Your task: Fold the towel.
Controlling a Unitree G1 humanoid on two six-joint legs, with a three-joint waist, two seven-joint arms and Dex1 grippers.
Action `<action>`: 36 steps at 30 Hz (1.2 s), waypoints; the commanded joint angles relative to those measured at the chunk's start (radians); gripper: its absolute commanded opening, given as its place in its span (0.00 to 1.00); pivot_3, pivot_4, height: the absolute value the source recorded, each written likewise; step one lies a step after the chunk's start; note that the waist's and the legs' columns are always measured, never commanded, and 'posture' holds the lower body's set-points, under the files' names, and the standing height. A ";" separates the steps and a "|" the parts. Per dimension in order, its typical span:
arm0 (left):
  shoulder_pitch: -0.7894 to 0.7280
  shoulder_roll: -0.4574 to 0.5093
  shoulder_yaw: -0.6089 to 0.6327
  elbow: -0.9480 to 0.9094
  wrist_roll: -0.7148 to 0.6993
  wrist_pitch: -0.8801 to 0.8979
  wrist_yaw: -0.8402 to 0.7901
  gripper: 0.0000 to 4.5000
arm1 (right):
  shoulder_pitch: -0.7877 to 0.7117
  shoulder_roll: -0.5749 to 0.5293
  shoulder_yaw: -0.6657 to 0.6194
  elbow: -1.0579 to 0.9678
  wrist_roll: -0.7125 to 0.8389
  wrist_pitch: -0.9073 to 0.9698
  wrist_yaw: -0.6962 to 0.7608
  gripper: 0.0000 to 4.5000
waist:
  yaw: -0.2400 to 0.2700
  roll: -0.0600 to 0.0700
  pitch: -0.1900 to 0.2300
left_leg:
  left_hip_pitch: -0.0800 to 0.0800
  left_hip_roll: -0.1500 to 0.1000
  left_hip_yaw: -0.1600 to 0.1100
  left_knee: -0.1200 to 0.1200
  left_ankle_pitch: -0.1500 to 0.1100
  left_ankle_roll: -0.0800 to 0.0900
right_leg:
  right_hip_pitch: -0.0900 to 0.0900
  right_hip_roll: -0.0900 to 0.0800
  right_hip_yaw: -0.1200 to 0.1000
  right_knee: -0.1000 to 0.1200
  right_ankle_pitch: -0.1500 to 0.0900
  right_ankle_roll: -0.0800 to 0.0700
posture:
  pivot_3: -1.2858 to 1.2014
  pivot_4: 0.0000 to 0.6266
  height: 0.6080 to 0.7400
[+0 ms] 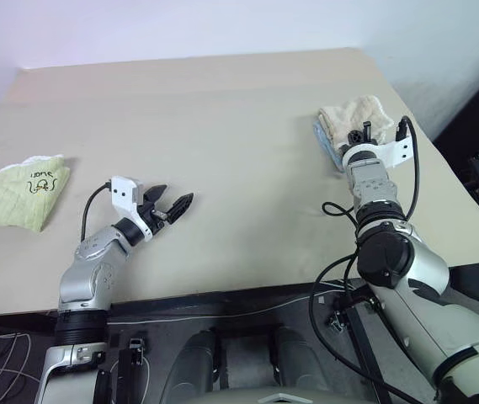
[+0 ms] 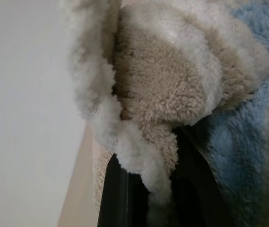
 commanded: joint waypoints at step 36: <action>-0.019 0.006 0.024 -0.141 -0.155 0.032 -0.161 1.00 | 0.566 -0.270 0.433 -1.219 0.065 0.602 0.073 0.99 | -0.002 0.002 0.001 | 0.001 0.000 0.001 0.000 0.000 0.000 | 0.002 -0.001 0.001 0.000 0.000 0.001 | 0.52 0.24 1.00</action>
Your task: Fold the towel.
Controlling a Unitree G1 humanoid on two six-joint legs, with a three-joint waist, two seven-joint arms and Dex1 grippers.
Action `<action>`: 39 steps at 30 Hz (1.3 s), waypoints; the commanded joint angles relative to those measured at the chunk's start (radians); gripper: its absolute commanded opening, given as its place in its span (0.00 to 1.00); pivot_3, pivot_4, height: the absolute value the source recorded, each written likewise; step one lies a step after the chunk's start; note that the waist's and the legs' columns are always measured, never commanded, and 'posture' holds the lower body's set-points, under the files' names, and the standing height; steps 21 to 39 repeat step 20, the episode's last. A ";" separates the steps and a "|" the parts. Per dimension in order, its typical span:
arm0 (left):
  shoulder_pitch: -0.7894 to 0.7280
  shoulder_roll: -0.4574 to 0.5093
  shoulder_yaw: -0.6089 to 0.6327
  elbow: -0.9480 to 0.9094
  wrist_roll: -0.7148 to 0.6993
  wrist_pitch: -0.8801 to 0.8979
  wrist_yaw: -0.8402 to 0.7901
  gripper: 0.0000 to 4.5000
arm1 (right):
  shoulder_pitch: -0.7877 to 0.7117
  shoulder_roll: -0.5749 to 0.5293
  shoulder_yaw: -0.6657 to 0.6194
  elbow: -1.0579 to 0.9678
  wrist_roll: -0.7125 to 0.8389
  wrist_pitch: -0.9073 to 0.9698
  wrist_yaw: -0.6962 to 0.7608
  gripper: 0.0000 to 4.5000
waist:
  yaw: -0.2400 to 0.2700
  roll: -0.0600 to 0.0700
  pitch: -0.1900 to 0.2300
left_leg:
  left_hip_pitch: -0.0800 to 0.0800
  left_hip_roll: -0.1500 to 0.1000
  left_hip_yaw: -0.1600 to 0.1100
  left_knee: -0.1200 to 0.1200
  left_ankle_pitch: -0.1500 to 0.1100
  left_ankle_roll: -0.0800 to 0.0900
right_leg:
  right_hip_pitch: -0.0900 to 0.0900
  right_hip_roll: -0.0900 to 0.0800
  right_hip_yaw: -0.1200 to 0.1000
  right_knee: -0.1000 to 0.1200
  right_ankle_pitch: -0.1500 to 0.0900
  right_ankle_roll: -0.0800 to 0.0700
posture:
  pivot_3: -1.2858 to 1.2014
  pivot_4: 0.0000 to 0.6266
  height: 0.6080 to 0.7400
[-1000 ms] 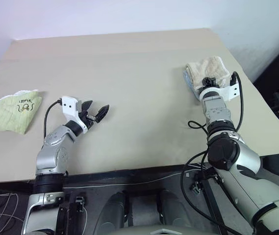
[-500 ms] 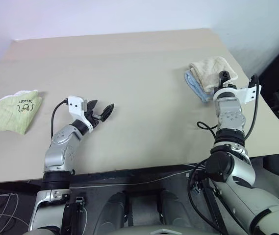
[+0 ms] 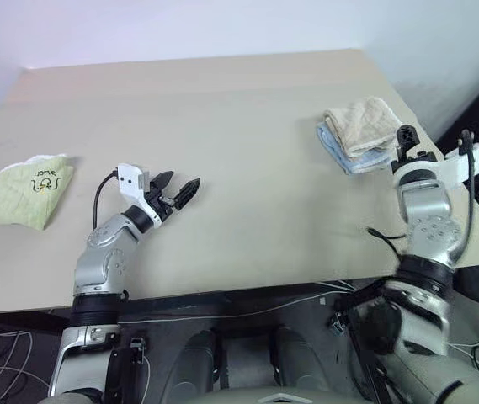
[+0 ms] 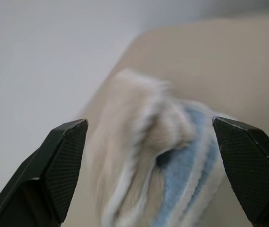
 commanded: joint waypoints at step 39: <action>0.276 0.261 0.133 -0.402 -0.228 0.162 -0.174 1.00 | 0.046 -0.225 0.576 -0.178 -0.273 -0.070 1.077 0.99 | 0.028 -0.001 0.001 | 0.003 0.007 -0.001 -0.001 -0.001 0.000 | 0.008 0.000 -0.002 -0.012 -0.003 -0.007 | 0.52 0.24 1.00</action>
